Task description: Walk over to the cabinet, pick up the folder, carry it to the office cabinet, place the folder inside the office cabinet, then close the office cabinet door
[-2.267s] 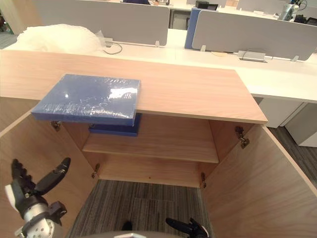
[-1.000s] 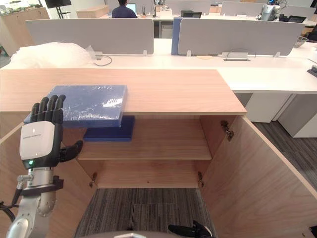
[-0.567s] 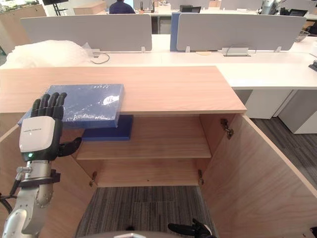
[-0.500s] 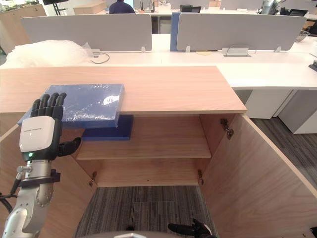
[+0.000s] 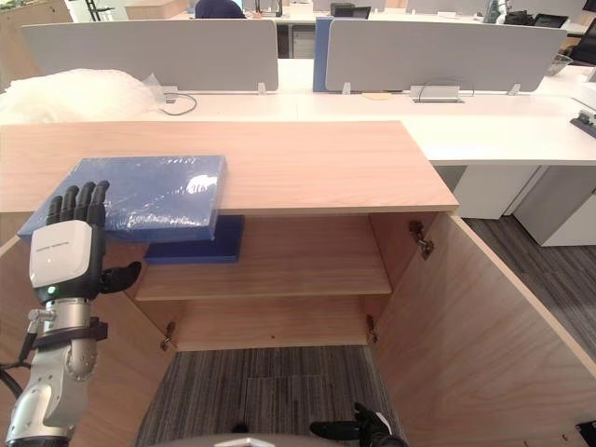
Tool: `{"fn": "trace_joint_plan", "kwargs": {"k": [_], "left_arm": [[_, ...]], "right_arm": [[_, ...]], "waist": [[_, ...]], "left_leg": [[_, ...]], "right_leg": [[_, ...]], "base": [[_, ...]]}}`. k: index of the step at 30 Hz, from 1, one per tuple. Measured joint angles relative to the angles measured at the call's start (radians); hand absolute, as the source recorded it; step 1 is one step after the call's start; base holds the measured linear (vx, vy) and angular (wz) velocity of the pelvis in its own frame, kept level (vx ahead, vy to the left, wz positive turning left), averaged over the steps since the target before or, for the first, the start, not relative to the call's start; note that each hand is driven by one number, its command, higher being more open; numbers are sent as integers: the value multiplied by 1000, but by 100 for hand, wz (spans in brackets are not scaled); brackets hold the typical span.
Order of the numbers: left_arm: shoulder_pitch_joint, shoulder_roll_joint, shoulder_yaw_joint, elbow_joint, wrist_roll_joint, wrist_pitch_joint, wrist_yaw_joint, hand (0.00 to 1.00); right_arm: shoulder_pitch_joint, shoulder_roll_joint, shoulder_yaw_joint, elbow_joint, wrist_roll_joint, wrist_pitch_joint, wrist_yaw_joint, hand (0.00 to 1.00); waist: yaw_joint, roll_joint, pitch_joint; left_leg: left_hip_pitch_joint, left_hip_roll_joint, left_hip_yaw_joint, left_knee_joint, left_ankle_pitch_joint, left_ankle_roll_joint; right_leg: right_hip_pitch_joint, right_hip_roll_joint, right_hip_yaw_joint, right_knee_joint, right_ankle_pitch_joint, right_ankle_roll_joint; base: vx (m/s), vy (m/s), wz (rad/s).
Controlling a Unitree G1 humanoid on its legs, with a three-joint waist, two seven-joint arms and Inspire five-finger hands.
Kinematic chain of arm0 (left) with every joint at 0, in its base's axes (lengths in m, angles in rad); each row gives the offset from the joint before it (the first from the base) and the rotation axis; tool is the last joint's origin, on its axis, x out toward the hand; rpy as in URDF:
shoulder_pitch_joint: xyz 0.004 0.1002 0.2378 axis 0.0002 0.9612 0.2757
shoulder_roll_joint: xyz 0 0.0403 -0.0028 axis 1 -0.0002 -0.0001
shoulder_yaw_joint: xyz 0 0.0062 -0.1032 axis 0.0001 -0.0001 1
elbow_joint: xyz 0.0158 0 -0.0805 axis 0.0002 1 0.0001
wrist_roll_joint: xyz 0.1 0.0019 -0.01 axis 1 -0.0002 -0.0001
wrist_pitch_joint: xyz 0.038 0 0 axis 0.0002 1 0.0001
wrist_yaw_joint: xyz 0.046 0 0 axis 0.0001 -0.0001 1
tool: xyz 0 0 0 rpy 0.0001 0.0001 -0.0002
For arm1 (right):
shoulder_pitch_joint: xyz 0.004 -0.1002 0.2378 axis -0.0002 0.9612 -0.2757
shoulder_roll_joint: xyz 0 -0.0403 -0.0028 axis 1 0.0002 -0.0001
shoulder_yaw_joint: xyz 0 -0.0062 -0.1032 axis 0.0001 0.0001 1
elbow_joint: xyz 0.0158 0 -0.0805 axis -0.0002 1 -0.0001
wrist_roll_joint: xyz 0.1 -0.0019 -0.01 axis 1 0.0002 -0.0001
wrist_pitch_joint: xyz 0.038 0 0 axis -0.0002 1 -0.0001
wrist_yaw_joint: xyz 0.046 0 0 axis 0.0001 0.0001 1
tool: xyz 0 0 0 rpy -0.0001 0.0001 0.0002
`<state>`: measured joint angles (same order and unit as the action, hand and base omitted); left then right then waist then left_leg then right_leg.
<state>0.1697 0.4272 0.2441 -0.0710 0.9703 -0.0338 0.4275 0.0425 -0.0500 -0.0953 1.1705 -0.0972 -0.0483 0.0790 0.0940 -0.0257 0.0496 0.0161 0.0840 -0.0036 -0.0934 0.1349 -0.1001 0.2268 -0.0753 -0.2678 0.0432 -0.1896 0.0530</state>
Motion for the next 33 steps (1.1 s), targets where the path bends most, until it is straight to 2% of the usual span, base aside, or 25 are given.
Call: {"fn": "trace_joint_plan", "kwargs": {"k": [5,6,14,24,33], "left_arm": [[-18,1,0,0,14,6,8,100],[-23,1,0,0,19,7,9,0],[-50,17,-5,37,23,12,10,0],[-118,46,-3,38,64,-11,76,0],[-124,39,1,38,60,-7,76,0]], "right_arm": [[-4,2,2,1,-21,-5,0,100],[-4,2,2,1,-21,-5,0,100],[-9,1,2,0,-21,-6,-1,100],[-12,0,2,0,-29,-6,-3,100],[-10,1,-2,1,-29,-5,-2,100]], "waist": [[1,1,1],[1,2,1],[-9,1,0],[-16,3,-1],[-20,-1,-4]], "left_leg": [[1,1,8,0,-2,0],[1,1,9,0,-2,0],[7,2,23,0,-8,-2],[13,3,29,0,-8,-3],[17,2,29,0,-9,-3]], "right_leg": [[-2,0,6,0,0,0],[-3,0,7,0,0,0],[-4,0,20,0,0,0],[-2,0,25,1,0,-1],[2,-1,25,1,-1,-2]], "base": [[-2,4,-3],[1,6,-6],[4,4,-5],[0,0,0],[0,0,0]]}}
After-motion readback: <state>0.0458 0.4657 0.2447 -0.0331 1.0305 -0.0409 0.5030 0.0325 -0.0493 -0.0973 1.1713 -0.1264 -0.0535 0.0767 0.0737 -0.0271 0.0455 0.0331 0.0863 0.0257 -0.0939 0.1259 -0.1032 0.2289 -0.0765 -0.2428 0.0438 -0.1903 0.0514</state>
